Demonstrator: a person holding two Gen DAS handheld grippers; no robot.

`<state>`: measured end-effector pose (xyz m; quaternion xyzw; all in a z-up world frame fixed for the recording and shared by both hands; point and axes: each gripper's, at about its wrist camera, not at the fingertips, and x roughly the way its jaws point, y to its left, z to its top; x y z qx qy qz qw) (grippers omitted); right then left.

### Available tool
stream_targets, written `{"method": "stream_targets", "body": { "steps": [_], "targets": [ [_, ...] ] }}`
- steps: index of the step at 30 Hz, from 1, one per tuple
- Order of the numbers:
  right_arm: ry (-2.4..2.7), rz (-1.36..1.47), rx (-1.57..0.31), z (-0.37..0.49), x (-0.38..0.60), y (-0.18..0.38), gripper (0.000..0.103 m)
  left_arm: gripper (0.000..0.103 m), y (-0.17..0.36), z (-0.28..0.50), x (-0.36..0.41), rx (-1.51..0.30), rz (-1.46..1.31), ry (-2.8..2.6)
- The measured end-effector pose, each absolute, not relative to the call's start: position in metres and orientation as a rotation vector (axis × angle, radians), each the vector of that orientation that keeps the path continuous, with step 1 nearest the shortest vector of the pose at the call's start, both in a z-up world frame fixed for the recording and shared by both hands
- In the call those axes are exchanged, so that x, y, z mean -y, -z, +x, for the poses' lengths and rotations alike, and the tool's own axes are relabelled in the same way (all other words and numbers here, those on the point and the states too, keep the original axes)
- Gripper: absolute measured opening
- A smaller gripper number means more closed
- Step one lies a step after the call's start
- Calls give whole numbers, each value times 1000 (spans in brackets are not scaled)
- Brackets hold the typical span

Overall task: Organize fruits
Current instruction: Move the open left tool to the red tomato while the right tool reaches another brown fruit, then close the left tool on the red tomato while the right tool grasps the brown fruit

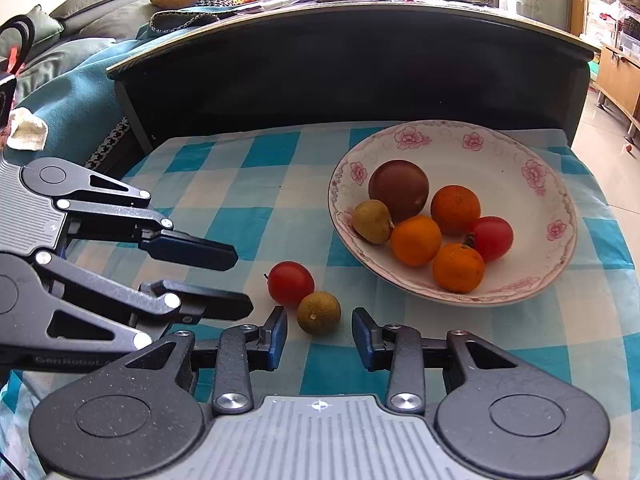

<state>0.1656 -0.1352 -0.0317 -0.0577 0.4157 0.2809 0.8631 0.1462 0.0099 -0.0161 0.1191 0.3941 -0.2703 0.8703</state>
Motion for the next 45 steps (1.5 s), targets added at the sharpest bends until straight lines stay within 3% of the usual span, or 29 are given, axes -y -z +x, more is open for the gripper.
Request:
{"method": "stream_targets", "body": {
  "steps": [6, 14, 21, 30, 36, 39, 45],
  "targets": [
    [-590, -140, -870, 167, 131, 37, 32, 38, 18, 147, -12, -834, 247, 566],
    [-561, -152, -885, 164, 137, 31, 17, 38, 21, 154, -6, -824, 240, 567],
    [-536, -135, -889, 160, 152, 26, 15, 42, 30, 168, 10, -833, 253, 570],
    [-528, -122, -905, 161, 161, 25, 17, 44, 39, 172, 18, -838, 274, 566],
    [-553, -133, -885, 160, 158, 23, 21, 37, 38, 169, 21, -845, 298, 572],
    [-561, -138, -886, 163, 157, 25, 28, 37, 38, 165, 17, -851, 296, 575],
    [-568, -133, -879, 169, 148, 31, 29, 37, 36, 161, 5, -860, 294, 557]
  ]
}}
